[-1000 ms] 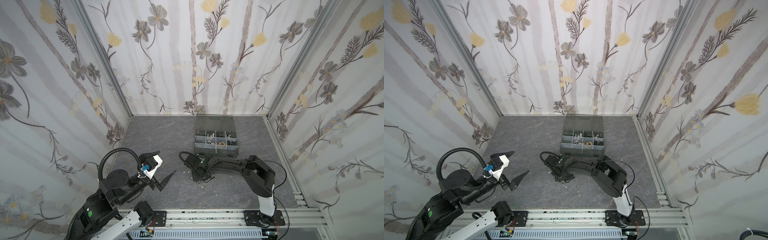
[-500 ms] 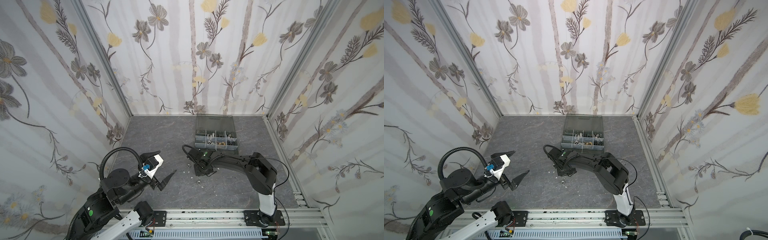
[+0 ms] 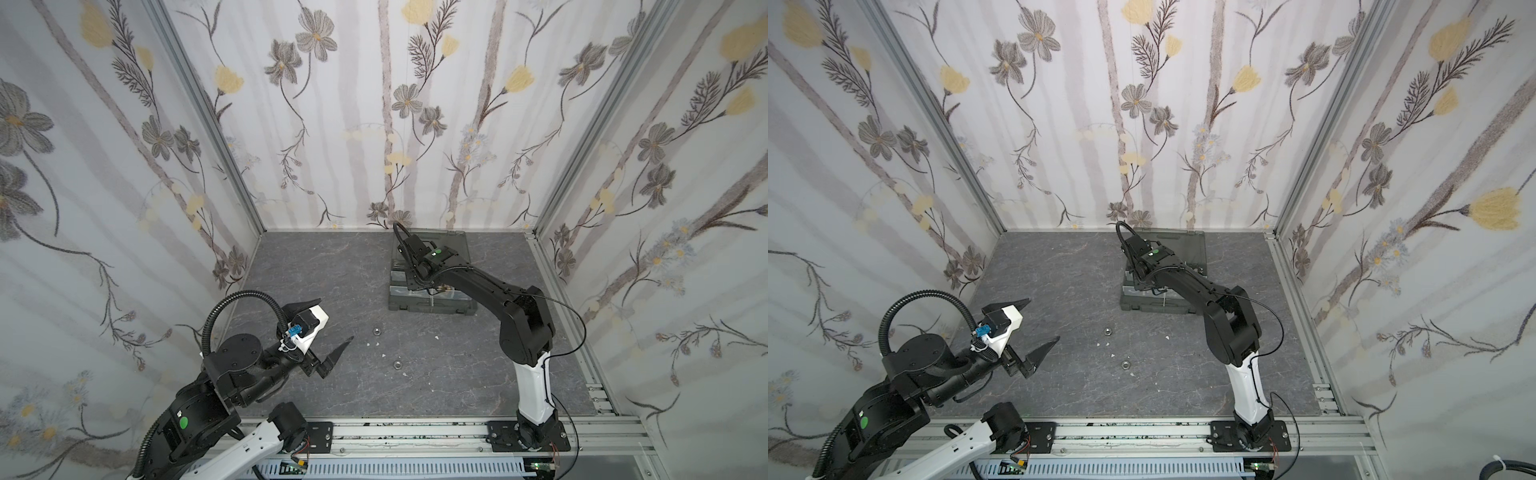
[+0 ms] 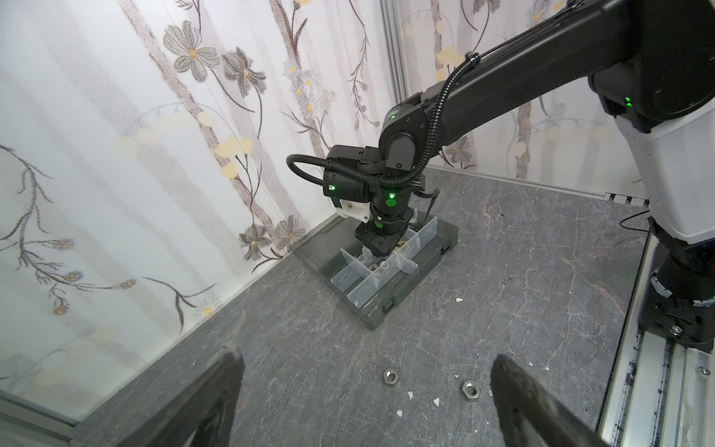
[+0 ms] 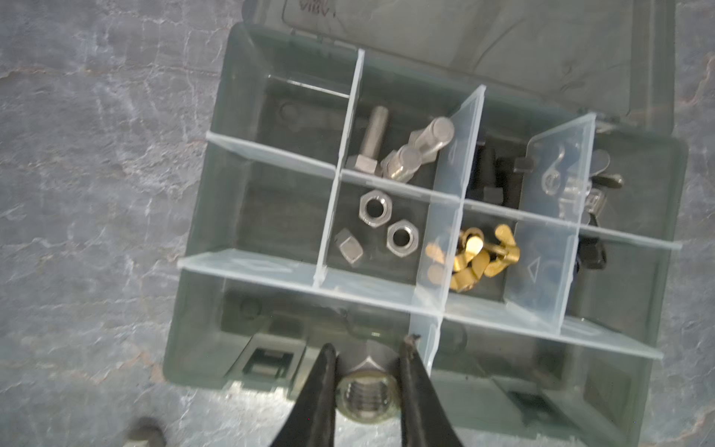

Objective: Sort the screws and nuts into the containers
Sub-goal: 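Carry the hex nut with the right gripper over the organizer, then open the right gripper to drop the hex nut into the hex-nut compartment, then move the right gripper to the last silver hex nut on the table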

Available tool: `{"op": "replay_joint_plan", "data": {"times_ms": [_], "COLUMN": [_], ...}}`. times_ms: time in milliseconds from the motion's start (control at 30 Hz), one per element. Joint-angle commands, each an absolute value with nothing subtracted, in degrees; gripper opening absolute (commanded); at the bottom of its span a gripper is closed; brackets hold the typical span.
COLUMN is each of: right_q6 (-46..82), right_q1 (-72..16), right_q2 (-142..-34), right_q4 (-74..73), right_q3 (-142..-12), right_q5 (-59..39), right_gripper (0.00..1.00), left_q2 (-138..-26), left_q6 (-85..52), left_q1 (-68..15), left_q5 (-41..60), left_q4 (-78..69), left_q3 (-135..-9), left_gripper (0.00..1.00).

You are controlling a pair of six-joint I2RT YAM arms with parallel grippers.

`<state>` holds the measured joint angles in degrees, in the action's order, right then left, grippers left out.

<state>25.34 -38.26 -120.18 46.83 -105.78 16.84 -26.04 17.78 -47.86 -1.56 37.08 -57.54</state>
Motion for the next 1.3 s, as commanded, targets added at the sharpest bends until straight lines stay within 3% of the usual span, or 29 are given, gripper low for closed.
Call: {"op": "replay_joint_plan", "data": {"times_ms": [0, 367, 700, 867, 1067, 1267], "right_q6": [21.8, 20.3, 19.6, 19.5, 21.2, 29.0], "right_q1": [-36.9, -35.9, -35.9, -36.2, -41.0, -52.8], "right_q2": [-123.3, -129.7, -127.9, -124.2, -114.6, -104.9], "right_q4": [47.7, 47.6, 47.3, 47.9, 46.9, 44.7], "right_q3": [-109.5, -110.3, -109.1, -107.9, -97.6, -80.8], "right_q5": [19.2, 15.8, 15.7, 16.1, 15.3, 10.1], "right_gripper": [0.22, 0.21, 0.41, 0.43, 0.44, 0.48], "left_q2": [-26.6, -29.5, -29.9, -29.5, -31.5, -31.8], "left_q6": [18.1, 18.2, 18.6, 19.0, 19.1, 17.1], "left_q1": [-47.9, -48.0, -47.9, -47.9, -48.0, -48.0], "left_q5": [-2.8, -3.8, -3.7, -3.5, -2.8, -2.3], "left_q4": [35.5, 37.0, 35.7, 34.2, 31.9, 32.6], "left_q3": [-58.2, -60.6, -60.6, -60.0, -61.0, -61.0], "left_gripper": [1.0, 1.0, 1.0, 1.0, 1.0, 1.0]}}
